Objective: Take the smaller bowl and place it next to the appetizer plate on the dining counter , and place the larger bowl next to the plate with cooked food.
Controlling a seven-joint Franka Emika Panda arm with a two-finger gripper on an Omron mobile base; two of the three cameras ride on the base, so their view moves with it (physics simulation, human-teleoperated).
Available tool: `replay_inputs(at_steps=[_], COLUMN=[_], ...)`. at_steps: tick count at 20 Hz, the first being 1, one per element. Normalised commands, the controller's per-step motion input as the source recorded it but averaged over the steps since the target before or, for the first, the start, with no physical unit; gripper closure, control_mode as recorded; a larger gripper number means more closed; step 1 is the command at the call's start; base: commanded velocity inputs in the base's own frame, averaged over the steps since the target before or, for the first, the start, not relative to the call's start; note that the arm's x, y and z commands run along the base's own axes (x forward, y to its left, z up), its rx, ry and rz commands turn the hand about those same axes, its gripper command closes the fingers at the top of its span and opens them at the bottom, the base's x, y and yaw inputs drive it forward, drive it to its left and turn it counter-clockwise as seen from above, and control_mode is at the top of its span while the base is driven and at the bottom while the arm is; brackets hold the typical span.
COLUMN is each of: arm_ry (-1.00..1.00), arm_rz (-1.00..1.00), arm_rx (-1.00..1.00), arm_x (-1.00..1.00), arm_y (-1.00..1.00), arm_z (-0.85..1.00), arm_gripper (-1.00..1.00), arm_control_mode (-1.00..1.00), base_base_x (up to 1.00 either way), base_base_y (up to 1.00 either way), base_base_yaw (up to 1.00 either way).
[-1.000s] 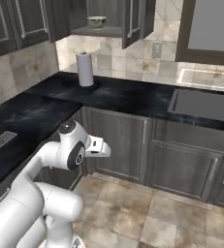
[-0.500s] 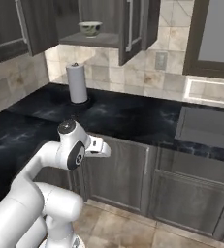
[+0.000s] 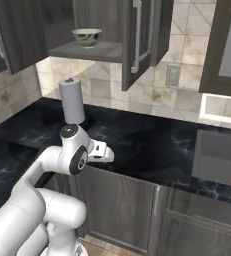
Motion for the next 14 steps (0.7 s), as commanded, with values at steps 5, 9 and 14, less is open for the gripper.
replay_inputs(at_steps=[5,9,14], arm_ry=[0.0,0.0,0.0], arm_rz=[0.0,0.0,0.0], arm_rx=[0.0,0.0,0.0], arm_x=[0.0,0.0,0.0], arm_y=[0.0,0.0,0.0], arm_z=[0.0,0.0,0.0], arm_gripper=[-1.0,-1.0,-1.0], arm_control_mode=[1.0,1.0,1.0], base_base_x=[0.81,0.8,0.97], base_base_y=[0.43,0.19,0.12], base_base_yaw=[-0.01,0.0,0.01])
